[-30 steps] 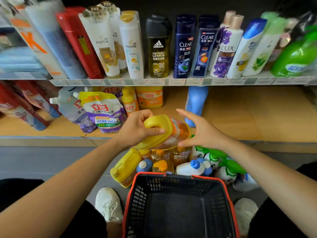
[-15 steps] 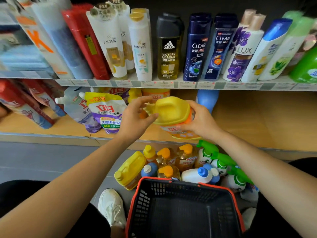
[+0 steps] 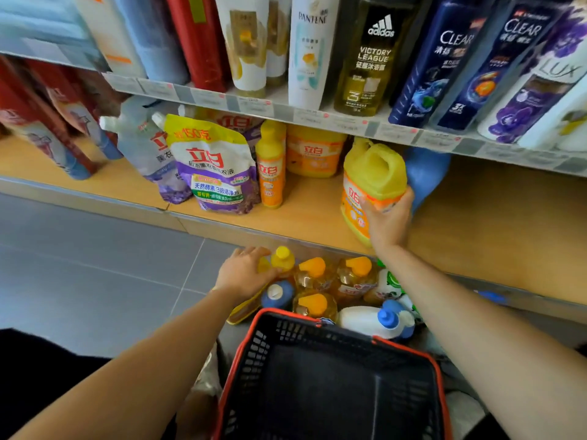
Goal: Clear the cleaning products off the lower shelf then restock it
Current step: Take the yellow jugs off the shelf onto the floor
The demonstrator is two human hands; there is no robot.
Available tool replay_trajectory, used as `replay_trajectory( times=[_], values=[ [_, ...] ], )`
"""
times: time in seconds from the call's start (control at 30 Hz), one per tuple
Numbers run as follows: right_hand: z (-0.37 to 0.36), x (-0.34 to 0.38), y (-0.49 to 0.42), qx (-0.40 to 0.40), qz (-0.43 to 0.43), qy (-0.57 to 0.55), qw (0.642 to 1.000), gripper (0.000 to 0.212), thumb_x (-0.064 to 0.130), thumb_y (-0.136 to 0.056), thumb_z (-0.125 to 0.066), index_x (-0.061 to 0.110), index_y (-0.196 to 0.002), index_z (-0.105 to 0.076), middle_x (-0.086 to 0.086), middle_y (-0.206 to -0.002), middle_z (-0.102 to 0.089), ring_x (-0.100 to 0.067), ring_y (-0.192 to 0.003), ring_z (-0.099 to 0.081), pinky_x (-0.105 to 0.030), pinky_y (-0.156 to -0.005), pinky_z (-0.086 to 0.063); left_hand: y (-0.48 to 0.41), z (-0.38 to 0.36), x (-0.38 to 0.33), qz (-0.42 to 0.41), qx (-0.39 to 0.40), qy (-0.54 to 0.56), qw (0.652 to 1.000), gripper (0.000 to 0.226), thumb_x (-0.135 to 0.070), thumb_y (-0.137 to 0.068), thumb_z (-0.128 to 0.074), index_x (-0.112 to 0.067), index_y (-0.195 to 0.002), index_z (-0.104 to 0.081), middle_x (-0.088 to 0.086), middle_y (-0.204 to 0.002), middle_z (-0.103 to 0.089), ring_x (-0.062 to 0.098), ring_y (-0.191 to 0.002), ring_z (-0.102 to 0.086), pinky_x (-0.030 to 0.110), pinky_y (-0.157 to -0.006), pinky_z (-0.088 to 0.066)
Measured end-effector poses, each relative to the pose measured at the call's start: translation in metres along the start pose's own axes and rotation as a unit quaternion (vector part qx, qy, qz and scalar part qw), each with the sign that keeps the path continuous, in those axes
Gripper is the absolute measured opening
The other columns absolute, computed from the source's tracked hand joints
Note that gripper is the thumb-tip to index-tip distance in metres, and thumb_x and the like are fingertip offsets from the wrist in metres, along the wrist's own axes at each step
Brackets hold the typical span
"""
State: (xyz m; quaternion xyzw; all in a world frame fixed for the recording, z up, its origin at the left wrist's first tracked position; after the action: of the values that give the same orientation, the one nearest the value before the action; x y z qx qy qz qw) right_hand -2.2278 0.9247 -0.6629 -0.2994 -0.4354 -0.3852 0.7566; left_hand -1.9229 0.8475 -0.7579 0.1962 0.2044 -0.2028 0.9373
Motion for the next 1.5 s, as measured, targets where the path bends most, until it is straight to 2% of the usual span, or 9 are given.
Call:
replay_trajectory(
  times=[0.27, 0.37, 0.47, 0.67, 0.8, 0.93, 1.03, 1.27, 1.5],
  values=[
    [-0.019, -0.058, 0.031, -0.006, -0.241, 0.135, 0.961, 0.055, 0.049, -0.09, -0.066, 0.001, -0.116, -0.065, -0.022, -0.119, -0.067, -0.041, -0.108, -0.064, -0.042, -0.08, -0.05, -0.024, -0.004, 0.006, -0.043, 0.026, -0.05, 0.997, 0.057, -0.078, -0.083, -0.053, -0.034, -0.117, -0.066, -0.001, -0.122, -0.065, 0.023, -0.122, -0.047, 0.041, -0.092, -0.046],
    [-0.038, -0.044, 0.041, 0.042, -0.166, 0.142, 0.975, 0.049, 0.053, -0.091, -0.064, 0.005, -0.092, -0.075, -0.015, -0.098, -0.074, -0.035, -0.093, -0.068, -0.034, -0.072, -0.048, -0.024, -0.006, 0.011, -0.038, 0.01, -0.004, 0.999, 0.054, -0.076, -0.08, -0.059, -0.032, -0.11, -0.068, 0.001, -0.117, -0.066, 0.026, -0.117, -0.053, 0.041, -0.09, -0.048],
    [-0.057, -0.013, 0.028, 0.056, -0.065, 0.138, 0.987, 0.031, 0.043, -0.084, -0.075, 0.013, -0.094, -0.076, -0.008, -0.099, -0.075, -0.028, -0.094, -0.067, -0.03, -0.076, -0.046, -0.023, -0.005, 0.01, -0.037, -0.001, 0.021, 0.999, 0.056, -0.078, -0.077, -0.058, -0.031, -0.106, -0.068, 0.0, -0.114, -0.067, 0.025, -0.111, -0.059, 0.042, -0.088, -0.053],
    [-0.132, 0.009, -0.016, 0.189, -0.009, 0.051, 0.981, 0.073, 0.022, -0.085, -0.08, 0.003, -0.145, -0.044, -0.014, -0.146, -0.052, -0.024, -0.129, -0.054, -0.037, -0.109, -0.044, -0.022, -0.002, 0.009, -0.038, -0.043, 0.022, 0.998, 0.046, -0.075, -0.078, -0.063, -0.033, -0.096, -0.068, -0.005, -0.103, -0.069, 0.022, -0.101, -0.062, 0.036, -0.078, -0.052],
    [-0.151, -0.009, -0.047, 0.153, -0.004, 0.12, 0.981, 0.094, 0.033, -0.083, -0.08, 0.004, -0.156, -0.026, -0.014, -0.159, -0.035, -0.027, -0.147, -0.033, -0.033, -0.12, -0.025, -0.024, -0.001, 0.01, -0.033, -0.06, 0.038, 0.997, 0.043, -0.072, -0.076, -0.067, -0.031, -0.09, -0.069, -0.005, -0.098, -0.069, 0.022, -0.098, -0.062, 0.036, -0.077, -0.052],
    [-0.164, -0.02, -0.072, 0.161, -0.034, 0.051, 0.985, 0.112, 0.033, -0.078, -0.085, 0.008, -0.16, -0.011, -0.011, -0.165, -0.022, -0.022, -0.152, -0.023, -0.026, -0.121, -0.018, -0.024, -0.002, 0.01, -0.035, -0.059, 0.045, 0.997, 0.044, -0.073, -0.075, -0.068, -0.031, -0.089, -0.068, -0.007, -0.094, -0.065, 0.021, -0.098, -0.061, 0.036, -0.078, -0.052],
    [-0.176, -0.015, -0.078, 0.178, -0.037, -0.019, 0.983, 0.108, 0.023, -0.075, -0.087, 0.012, -0.159, -0.019, -0.009, -0.159, -0.037, -0.019, -0.143, -0.038, -0.021, -0.114, -0.028, -0.023, -0.002, 0.009, -0.037, -0.063, 0.039, 0.997, 0.045, -0.073, -0.076, -0.066, -0.03, -0.089, -0.069, -0.008, -0.088, -0.06, 0.021, -0.097, -0.061, 0.035, -0.076, -0.05],
    [-0.173, -0.03, -0.039, 0.093, -0.063, -0.086, 0.99, 0.071, 0.013, -0.071, -0.089, 0.004, -0.132, -0.053, -0.009, -0.113, -0.063, -0.02, -0.098, -0.064, -0.044, -0.095, -0.053, -0.024, -0.003, 0.009, -0.041, -0.071, 0.032, 0.996, 0.044, -0.073, -0.076, -0.066, -0.03, -0.088, -0.07, -0.01, -0.087, -0.058, 0.021, -0.098, -0.061, 0.034, -0.074, -0.048],
    [-0.184, 0.002, -0.048, 0.096, -0.017, -0.049, 0.994, 0.116, 0.035, -0.061, -0.095, 0.013, -0.155, -0.03, -0.01, -0.156, -0.042, -0.025, -0.143, -0.041, -0.037, -0.116, -0.036, -0.025, -0.005, 0.009, -0.04, -0.076, 0.026, 0.996, 0.044, -0.073, -0.075, -0.066, -0.031, -0.086, -0.069, -0.004, -0.096, -0.069, 0.022, -0.099, -0.061, 0.032, -0.073, -0.046]
  ],
)
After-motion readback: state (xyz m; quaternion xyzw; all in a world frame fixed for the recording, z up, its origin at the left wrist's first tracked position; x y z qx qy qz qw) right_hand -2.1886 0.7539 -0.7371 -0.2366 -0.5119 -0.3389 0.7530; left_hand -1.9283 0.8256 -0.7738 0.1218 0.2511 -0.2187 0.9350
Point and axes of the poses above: each hand's wrist, its own y-axis away from the middle knuckle, its own z-axis out of the back of the hand, x = y × z, the point moved 7 cm from there along -y, towards the middle knuckle
